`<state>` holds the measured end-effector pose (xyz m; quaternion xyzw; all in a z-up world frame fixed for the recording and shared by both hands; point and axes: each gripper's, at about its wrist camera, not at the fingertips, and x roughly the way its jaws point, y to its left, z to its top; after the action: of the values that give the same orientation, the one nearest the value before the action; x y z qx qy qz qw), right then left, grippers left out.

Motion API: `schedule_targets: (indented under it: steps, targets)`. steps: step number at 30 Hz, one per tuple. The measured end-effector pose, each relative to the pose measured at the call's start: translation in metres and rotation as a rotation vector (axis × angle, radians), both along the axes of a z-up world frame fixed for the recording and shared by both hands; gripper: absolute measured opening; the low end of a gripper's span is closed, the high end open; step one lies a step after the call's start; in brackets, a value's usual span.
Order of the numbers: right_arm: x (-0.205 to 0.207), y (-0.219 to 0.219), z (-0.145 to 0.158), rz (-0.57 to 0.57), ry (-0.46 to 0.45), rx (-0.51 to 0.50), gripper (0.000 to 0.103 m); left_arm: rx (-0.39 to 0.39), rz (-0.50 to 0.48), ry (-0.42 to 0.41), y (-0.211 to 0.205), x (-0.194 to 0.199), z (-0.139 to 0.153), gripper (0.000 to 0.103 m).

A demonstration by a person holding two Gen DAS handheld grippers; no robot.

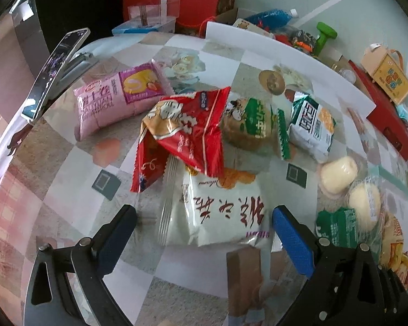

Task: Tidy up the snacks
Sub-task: 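Close the right gripper on the green pack while the left grasps the white printed bag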

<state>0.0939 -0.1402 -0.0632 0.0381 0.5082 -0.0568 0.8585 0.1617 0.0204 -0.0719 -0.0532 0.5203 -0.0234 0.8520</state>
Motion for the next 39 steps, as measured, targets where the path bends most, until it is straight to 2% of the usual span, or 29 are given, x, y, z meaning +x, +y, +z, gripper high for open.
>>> schedule_targets:
  steps: [6,11,18,21,23,25,30,35,39]
  targets:
    - [0.0,0.001,0.0,0.0,0.0,0.0,0.059,0.044,-0.025,-0.014,-0.02,0.008,-0.004,0.1]
    - [0.0,0.001,0.0,0.001,-0.001,-0.002,0.059,0.114,-0.058,-0.003,-0.034,0.005,-0.007,0.1]
    - [0.0,0.001,0.0,0.009,-0.005,-0.008,0.059,0.112,-0.051,-0.008,-0.038,0.007,-0.007,0.1]
    - [0.0,0.002,0.001,0.018,-0.008,-0.007,0.056,0.109,-0.057,-0.012,-0.041,0.003,-0.005,0.099]
    - [0.0,0.005,0.002,0.026,-0.01,-0.011,0.054,0.102,-0.058,-0.015,-0.041,0.002,-0.003,0.097]
    - [0.0,0.006,0.002,0.031,-0.011,-0.013,0.052,0.103,-0.06,-0.02,-0.04,0.0,-0.001,0.09]
    - [-0.001,0.007,0.003,0.041,-0.017,-0.006,0.047,0.092,-0.061,-0.021,-0.038,-0.003,0.003,0.086]
    - [-0.002,0.01,0.006,0.052,-0.032,0.004,0.043,0.096,-0.062,-0.035,-0.038,-0.006,0.01,0.07]
    - [-0.002,0.009,0.007,0.052,-0.033,0.009,0.043,0.076,-0.058,-0.028,-0.035,-0.007,0.012,0.068]
